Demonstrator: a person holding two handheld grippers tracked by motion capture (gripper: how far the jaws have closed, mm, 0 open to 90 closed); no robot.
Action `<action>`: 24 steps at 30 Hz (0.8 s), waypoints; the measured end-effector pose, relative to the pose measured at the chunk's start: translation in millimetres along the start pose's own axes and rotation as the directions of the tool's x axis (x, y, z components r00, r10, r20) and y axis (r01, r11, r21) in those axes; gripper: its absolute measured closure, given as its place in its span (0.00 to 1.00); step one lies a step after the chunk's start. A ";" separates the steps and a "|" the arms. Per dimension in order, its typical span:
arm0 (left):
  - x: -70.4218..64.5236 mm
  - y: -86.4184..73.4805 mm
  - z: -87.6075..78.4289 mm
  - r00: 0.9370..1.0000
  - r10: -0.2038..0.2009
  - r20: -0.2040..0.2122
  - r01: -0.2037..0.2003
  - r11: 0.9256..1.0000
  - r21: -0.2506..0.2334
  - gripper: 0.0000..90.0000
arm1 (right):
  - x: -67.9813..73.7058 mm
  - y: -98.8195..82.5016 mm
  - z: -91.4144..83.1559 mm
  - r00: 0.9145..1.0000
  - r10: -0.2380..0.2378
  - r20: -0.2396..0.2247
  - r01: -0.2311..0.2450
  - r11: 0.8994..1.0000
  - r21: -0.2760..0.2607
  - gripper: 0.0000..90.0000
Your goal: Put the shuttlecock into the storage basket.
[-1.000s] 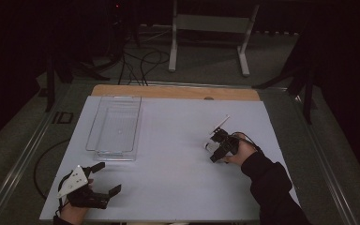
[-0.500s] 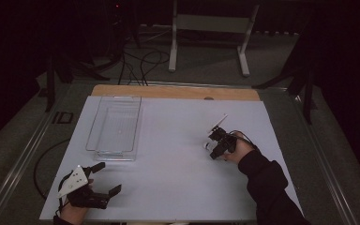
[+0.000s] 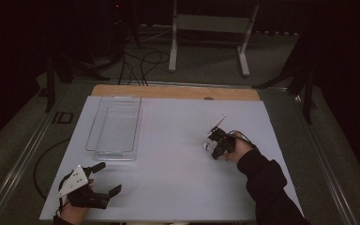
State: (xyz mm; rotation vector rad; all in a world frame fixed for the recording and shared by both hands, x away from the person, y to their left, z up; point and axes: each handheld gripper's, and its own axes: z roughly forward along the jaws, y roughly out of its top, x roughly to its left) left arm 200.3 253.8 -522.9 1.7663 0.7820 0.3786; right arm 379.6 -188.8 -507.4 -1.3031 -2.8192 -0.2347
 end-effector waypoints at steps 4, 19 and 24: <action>0.1 0.0 -0.1 1.000 -0.003 -0.001 0.003 1.000 -0.002 0.00 | -1.8 0.4 -0.1 1.000 -0.007 -0.023 0.007 1.000 0.000 0.97; -0.1 0.0 0.1 1.000 0.000 -0.001 0.000 1.000 0.000 0.00 | 1.5 -4.1 -6.3 0.986 -0.163 -0.038 0.164 0.986 0.017 1.00; -0.1 0.0 0.4 1.000 0.000 -0.001 0.000 1.000 0.003 0.00 | 2.1 -7.1 -8.7 0.979 -0.193 -0.060 0.194 0.981 0.014 1.00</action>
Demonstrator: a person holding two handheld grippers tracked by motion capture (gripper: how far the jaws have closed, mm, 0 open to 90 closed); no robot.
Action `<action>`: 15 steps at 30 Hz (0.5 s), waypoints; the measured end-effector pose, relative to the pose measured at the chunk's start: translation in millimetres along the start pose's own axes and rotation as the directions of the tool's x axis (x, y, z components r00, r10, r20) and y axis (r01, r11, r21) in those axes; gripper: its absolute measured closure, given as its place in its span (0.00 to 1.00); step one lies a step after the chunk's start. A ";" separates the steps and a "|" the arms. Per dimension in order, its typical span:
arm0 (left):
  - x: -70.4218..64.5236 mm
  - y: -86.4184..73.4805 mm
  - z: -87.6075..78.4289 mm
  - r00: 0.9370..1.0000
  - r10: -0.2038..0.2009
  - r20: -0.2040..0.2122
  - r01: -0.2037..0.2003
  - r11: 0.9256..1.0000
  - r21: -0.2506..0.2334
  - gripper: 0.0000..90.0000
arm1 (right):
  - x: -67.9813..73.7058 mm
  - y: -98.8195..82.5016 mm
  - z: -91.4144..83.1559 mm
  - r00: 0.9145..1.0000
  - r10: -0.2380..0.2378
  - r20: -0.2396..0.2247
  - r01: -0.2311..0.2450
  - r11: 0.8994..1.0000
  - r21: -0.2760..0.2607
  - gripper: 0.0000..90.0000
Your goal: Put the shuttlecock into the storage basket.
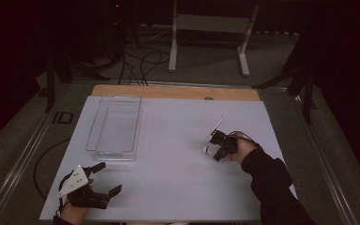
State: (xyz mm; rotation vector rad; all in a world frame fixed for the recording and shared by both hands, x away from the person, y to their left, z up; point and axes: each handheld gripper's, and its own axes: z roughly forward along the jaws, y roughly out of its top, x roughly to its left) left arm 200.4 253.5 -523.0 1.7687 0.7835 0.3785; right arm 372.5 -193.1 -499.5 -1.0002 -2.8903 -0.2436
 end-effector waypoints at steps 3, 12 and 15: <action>-0.2 0.0 0.2 1.000 0.000 0.000 0.000 1.000 0.001 0.00 | 1.7 -2.4 -1.1 0.999 -0.034 -0.008 0.034 0.999 0.001 1.00; -0.3 0.0 0.4 1.000 -0.001 0.000 0.001 1.000 0.001 0.00 | 9.2 -7.4 -3.5 0.995 -0.096 -0.035 0.096 0.995 0.006 1.00; -0.2 0.0 0.4 1.000 -0.002 0.000 0.002 1.000 0.000 0.00 | 12.7 -8.1 -4.6 0.991 -0.124 -0.041 0.124 0.992 0.001 1.00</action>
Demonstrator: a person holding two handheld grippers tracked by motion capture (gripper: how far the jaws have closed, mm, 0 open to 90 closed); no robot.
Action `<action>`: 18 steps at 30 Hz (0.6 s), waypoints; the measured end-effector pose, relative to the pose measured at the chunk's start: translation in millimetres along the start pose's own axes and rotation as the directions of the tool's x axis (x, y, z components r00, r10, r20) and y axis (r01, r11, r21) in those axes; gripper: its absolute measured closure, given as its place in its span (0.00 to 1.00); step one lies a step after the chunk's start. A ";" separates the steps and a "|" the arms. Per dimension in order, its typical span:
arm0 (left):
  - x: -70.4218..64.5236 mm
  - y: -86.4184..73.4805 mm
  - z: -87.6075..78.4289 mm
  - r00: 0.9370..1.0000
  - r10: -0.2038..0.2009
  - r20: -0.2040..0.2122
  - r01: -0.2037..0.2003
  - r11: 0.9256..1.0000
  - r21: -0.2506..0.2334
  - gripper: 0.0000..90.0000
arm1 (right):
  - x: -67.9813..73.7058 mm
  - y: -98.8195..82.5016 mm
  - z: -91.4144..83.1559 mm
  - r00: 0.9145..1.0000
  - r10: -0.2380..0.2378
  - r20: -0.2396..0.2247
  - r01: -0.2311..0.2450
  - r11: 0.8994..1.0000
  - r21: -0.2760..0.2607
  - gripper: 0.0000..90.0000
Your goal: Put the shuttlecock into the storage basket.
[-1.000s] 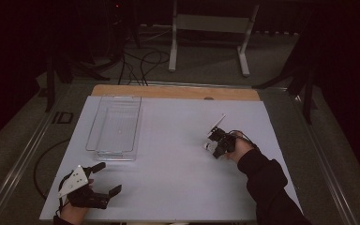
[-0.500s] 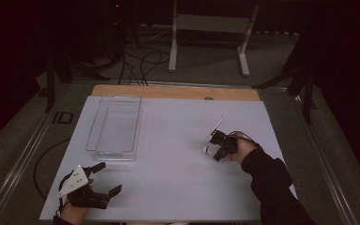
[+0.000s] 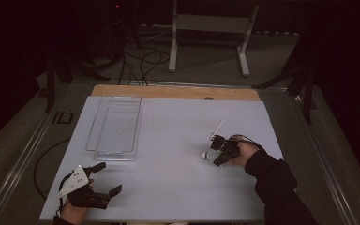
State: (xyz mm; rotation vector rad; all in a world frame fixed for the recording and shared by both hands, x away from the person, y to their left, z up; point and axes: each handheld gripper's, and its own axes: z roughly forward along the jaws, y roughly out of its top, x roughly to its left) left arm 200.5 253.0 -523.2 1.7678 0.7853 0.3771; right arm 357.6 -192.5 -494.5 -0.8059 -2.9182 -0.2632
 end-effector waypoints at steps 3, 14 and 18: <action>0.1 0.0 0.0 1.000 0.000 0.000 0.000 1.000 0.000 0.00 | 2.9 -0.2 -0.8 1.000 -0.014 -0.005 0.014 1.000 0.000 1.00; 0.0 0.0 0.2 1.000 0.003 0.000 -0.003 1.000 0.004 0.00 | 16.6 -0.4 -0.5 0.997 -0.076 -0.005 0.076 0.997 0.008 1.00; -0.3 -0.1 0.4 1.000 0.004 0.000 -0.004 1.000 0.006 0.00 | 20.9 -1.3 0.8 0.995 -0.103 -0.014 0.103 0.995 0.010 1.00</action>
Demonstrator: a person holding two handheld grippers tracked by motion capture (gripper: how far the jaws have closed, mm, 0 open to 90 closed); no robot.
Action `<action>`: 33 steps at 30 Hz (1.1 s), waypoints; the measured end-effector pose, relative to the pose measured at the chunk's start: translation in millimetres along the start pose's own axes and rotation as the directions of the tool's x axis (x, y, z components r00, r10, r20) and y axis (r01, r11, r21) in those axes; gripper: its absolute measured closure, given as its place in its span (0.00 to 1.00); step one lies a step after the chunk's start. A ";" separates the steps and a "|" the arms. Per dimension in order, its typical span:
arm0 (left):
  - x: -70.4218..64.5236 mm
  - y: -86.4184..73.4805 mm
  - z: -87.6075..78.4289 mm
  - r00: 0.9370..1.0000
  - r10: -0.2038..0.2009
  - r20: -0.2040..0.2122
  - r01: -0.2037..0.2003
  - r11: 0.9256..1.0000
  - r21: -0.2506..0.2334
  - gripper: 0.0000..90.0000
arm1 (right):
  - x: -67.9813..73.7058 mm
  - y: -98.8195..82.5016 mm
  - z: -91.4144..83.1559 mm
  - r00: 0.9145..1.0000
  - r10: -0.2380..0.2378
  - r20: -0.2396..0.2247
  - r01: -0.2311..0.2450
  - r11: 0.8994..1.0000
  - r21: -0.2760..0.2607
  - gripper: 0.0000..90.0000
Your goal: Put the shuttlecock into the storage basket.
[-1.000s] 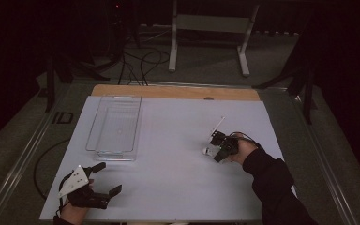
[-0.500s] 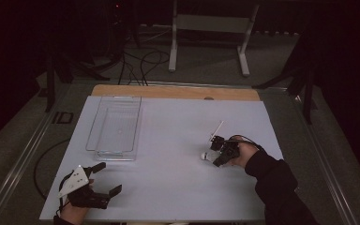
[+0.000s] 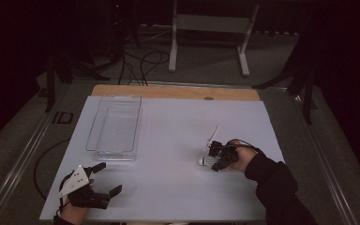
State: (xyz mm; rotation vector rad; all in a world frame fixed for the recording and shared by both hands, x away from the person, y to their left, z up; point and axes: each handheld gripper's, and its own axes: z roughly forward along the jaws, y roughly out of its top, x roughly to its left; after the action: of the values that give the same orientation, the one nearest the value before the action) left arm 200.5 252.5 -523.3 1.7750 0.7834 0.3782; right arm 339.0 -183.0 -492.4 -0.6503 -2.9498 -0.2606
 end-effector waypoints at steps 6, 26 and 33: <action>0.1 0.0 0.0 1.000 0.001 -0.001 -0.001 1.000 0.001 0.00 | 6.9 0.6 0.9 0.999 -0.038 -0.022 0.038 0.999 -0.004 1.00; -0.5 0.1 -0.1 1.000 0.004 -0.003 -0.004 1.000 0.002 0.00 | 30.3 7.3 1.2 0.991 -0.132 -0.024 0.131 0.991 -0.012 1.00; -0.7 0.2 0.0 1.000 0.006 -0.002 -0.006 1.000 0.004 0.00 | 38.4 9.4 -1.8 0.989 -0.147 -0.012 0.147 0.989 -0.009 1.00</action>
State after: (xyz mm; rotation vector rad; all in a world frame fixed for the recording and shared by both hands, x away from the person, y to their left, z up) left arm 200.1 252.0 -523.1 1.7811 0.7805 0.3826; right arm 308.5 -159.2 -483.8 -0.4298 -2.9896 -0.2881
